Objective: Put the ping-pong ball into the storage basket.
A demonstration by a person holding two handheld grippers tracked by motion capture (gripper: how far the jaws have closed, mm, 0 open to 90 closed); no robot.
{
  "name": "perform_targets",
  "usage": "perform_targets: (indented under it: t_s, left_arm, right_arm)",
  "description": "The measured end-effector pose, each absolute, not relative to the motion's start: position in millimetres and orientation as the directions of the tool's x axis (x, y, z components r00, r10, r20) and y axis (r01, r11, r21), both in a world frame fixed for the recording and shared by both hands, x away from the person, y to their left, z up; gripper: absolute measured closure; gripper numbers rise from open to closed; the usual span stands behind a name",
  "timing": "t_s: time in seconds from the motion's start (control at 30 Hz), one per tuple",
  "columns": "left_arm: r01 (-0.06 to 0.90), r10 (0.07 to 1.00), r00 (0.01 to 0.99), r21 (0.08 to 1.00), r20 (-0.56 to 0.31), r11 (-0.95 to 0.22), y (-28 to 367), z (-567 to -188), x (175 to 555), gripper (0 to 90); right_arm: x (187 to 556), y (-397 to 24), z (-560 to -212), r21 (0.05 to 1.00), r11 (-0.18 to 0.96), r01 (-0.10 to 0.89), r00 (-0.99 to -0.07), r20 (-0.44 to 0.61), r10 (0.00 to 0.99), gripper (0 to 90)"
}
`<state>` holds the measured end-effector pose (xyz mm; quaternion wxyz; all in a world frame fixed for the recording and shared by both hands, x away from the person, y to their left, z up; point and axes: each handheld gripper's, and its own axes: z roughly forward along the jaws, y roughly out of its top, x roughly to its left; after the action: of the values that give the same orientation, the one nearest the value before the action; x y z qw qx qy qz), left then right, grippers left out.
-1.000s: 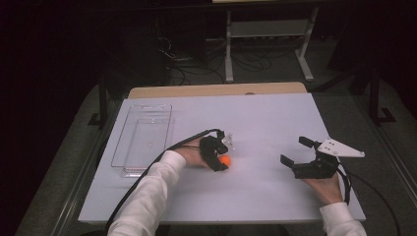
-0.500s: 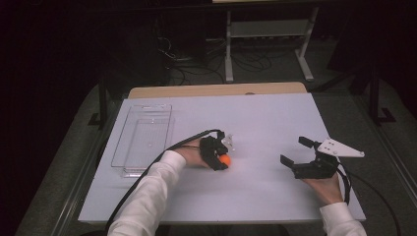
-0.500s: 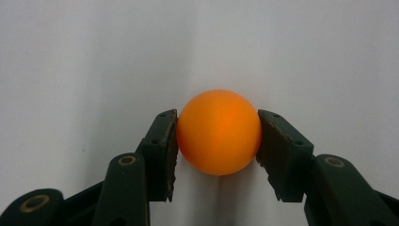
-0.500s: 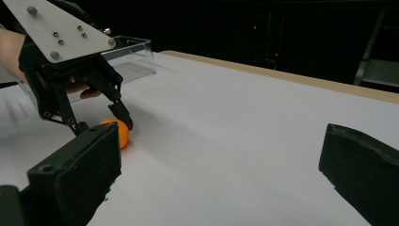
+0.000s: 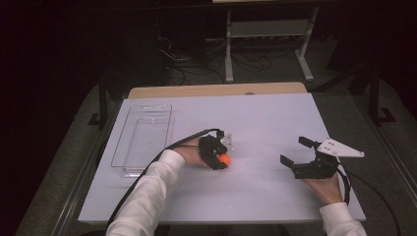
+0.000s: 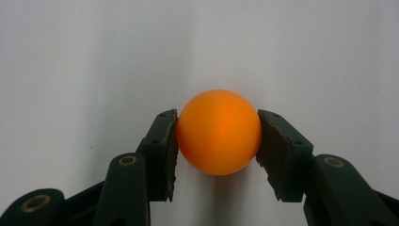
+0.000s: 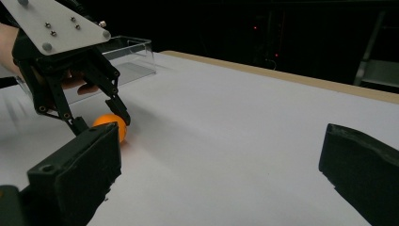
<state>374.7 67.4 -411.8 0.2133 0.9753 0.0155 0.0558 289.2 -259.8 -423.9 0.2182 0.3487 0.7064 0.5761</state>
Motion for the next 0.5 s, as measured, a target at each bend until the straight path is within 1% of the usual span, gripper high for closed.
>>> perform_targets:
  t_s: [0.5]
  left_arm:
    - [0.016, 0.072, 0.991, 0.425, 0.116, -0.905, 76.7, -388.5, 375.3, 50.6]
  right_arm:
    - [289.3, -259.6, -423.8, 0.966, 0.092, 0.24, -0.662, 0.094, 0.743, 0.0]
